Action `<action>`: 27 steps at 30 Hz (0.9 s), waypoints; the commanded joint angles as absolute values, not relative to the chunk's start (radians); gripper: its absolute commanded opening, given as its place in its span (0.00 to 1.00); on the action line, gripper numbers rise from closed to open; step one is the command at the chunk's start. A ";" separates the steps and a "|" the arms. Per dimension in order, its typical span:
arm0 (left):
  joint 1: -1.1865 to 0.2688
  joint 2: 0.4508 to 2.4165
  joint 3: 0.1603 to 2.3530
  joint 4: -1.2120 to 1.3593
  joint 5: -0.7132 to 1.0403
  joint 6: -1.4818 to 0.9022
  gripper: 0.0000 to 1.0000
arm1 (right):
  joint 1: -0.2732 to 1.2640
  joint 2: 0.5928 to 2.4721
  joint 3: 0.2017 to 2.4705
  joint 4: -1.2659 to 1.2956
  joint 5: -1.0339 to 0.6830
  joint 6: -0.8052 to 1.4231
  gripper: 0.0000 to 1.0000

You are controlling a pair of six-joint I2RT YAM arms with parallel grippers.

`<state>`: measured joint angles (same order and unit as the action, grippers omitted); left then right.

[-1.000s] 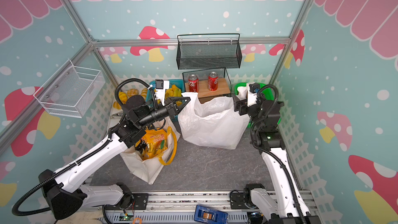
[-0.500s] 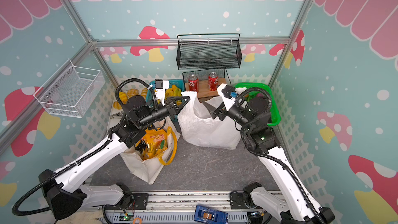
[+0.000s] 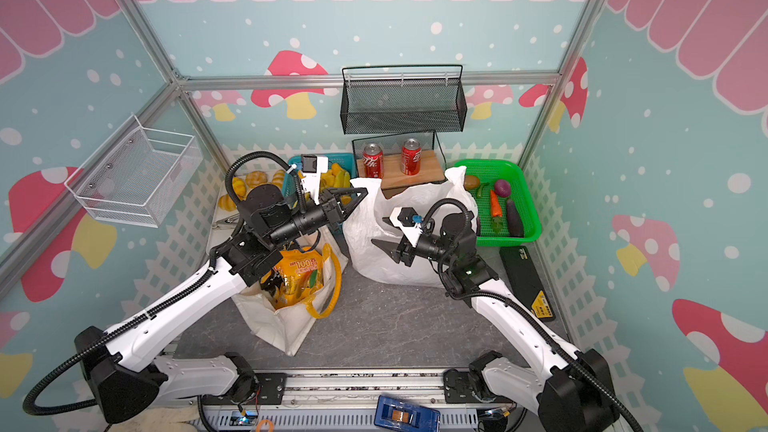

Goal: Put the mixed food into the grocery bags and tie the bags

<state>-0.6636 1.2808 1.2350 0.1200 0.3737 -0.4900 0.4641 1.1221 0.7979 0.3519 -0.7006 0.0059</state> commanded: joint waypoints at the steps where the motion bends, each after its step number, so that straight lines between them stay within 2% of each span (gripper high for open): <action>1: -0.667 1.277 1.262 0.110 0.372 -0.482 0.00 | 0.467 1.150 0.778 0.481 -0.724 0.006 0.46; 4: -0.668 1.278 1.263 0.104 0.385 -0.476 0.00 | 0.468 1.164 0.774 0.486 -0.678 -0.004 0.35; 8: -0.668 1.276 1.262 0.088 0.394 -0.462 0.00 | 0.468 1.160 0.763 0.483 -0.627 -0.030 0.08; 10: -0.666 1.272 1.263 0.076 0.401 -0.446 0.00 | 0.468 1.152 0.754 0.478 -0.621 -0.042 0.00; 13: -0.661 1.260 1.273 0.024 0.404 -0.393 0.03 | 0.466 1.134 0.739 0.477 -0.620 -0.054 0.00; 16: -0.651 1.247 1.290 -0.047 0.411 -0.314 0.24 | 0.466 1.123 0.730 0.479 -0.638 -0.057 0.00; 19: -0.635 1.228 1.303 -0.121 0.390 -0.223 0.39 | 0.466 1.120 0.728 0.478 -0.644 -0.060 0.00; 23: -0.583 1.219 1.333 -0.178 0.379 -0.152 0.53 | 0.466 1.116 0.726 0.473 -0.645 -0.067 0.00; 27: -0.553 1.263 1.415 -0.243 0.495 -0.060 0.67 | 0.466 1.110 0.725 0.473 -0.640 -0.075 0.00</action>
